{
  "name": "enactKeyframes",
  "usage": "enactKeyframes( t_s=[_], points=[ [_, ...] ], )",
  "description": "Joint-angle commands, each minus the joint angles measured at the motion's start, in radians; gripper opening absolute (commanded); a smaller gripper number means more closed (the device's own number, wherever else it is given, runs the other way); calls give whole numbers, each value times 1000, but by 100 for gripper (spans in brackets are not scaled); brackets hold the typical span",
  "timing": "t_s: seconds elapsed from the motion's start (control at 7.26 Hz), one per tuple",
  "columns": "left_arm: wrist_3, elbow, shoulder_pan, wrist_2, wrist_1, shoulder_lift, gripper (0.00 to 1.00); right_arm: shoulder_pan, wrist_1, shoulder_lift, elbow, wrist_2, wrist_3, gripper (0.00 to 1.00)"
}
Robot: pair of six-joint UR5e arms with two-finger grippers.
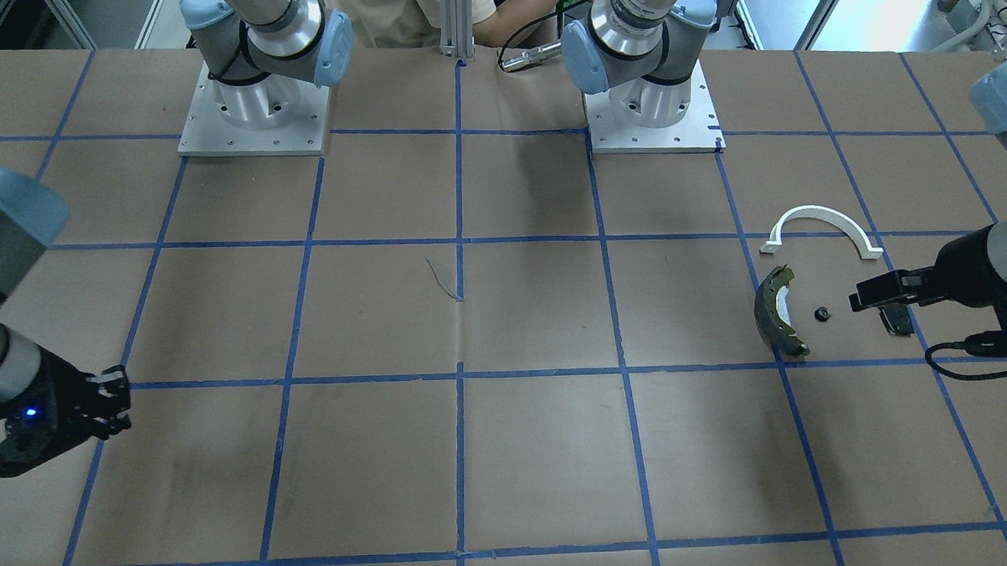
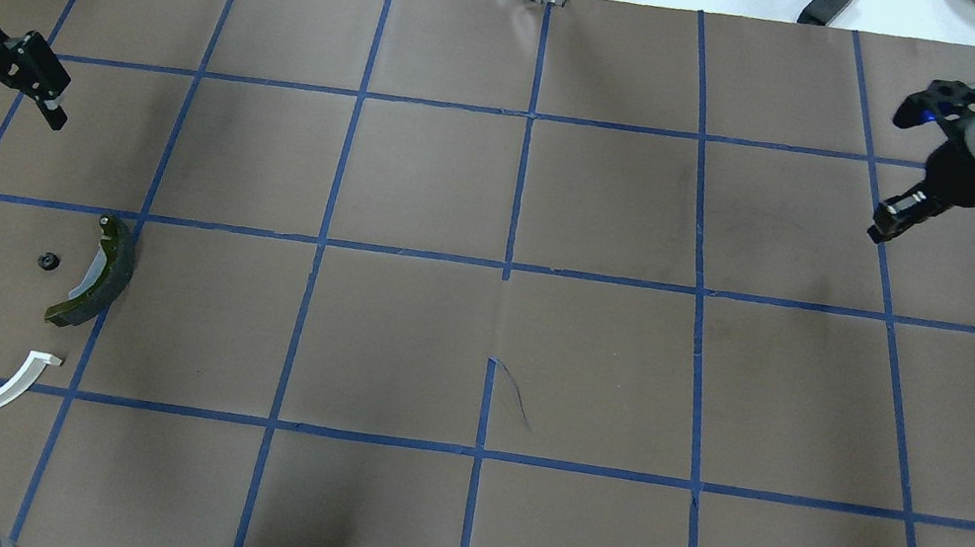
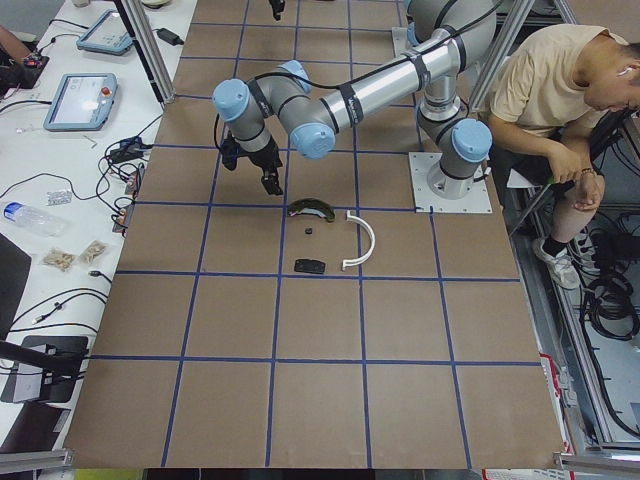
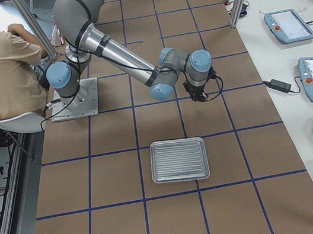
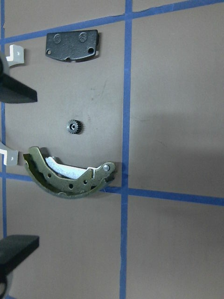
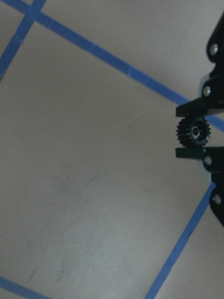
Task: Place bearing gear from tray to pile
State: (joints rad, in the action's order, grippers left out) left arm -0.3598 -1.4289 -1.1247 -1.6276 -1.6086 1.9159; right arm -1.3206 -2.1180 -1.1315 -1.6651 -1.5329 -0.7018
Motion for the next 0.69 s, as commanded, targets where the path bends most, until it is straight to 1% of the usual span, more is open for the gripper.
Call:
enactKeyframes(
  t_s=[0.0,0.14,0.28,0.41,0.55],
  points=[
    [41,22,-35,0,-20,-8,100,-240,-5,-19,-15,-33,410,7],
    [76,22,-46,2,-20,-9,100,-358,-11,-17,-50,-26,632,7],
    [81,21,-59,0,-20,-14,100,-458,-54,-16,-82,-13,826,7],
    [79,21,-66,0,-20,-18,100,-544,-94,-2,-91,-13,973,7],
    [81,21,-69,2,-20,-17,100,-648,-108,27,-106,-15,1098,7]
  ],
)
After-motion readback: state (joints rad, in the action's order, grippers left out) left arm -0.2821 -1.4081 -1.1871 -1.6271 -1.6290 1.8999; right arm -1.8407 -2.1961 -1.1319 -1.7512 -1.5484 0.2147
